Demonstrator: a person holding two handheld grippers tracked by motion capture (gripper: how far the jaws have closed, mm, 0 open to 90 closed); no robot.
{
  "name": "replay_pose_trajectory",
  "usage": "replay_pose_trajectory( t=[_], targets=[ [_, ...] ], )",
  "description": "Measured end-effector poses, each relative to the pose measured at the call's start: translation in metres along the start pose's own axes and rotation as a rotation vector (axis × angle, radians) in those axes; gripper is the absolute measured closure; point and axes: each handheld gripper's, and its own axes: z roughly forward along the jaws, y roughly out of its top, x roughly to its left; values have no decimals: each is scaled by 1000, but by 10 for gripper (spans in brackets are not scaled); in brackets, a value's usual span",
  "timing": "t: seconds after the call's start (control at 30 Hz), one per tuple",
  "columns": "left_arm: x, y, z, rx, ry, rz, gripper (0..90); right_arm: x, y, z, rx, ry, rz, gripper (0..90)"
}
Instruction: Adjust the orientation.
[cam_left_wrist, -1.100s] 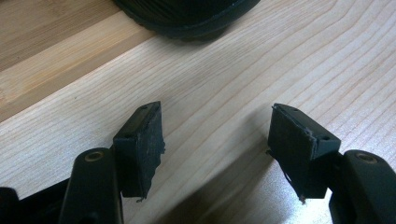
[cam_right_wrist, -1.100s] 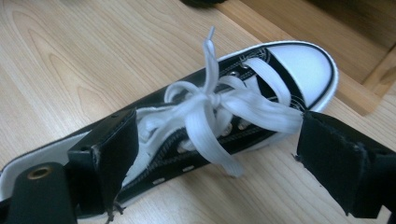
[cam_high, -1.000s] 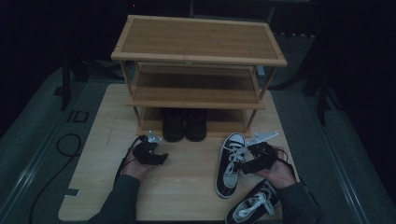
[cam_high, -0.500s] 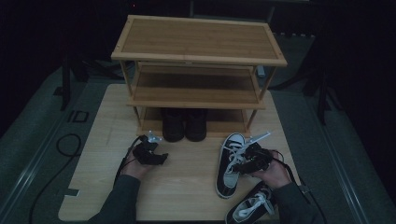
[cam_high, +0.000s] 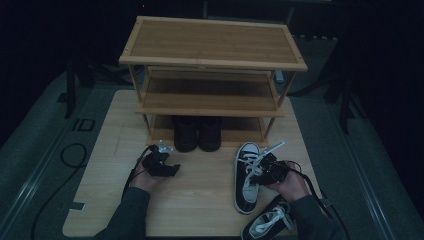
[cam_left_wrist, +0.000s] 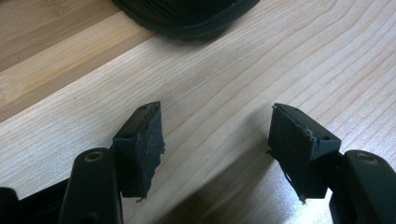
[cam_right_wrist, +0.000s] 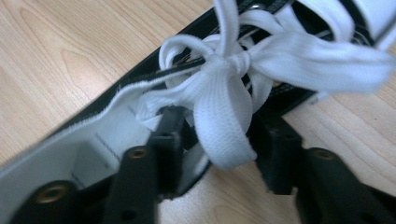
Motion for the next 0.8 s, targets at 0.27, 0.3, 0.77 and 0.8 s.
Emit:
replay_pose_trajectory(
  t=[0.27,0.3,0.77,0.8],
  targets=[
    [0,0,0,-2,0,0,360,-1,-2,-2,-23,-26,-38,735],
    [0,0,0,-2,-1,1,360,-1,-2,-3,-27,-31,-38,760],
    [0,0,0,-4,-2,4,359,10,2,-3,-108,0,-162,824],
    [0,0,0,-4,-3,4,359,11,3,-3,-117,12,-183,825]
  ],
)
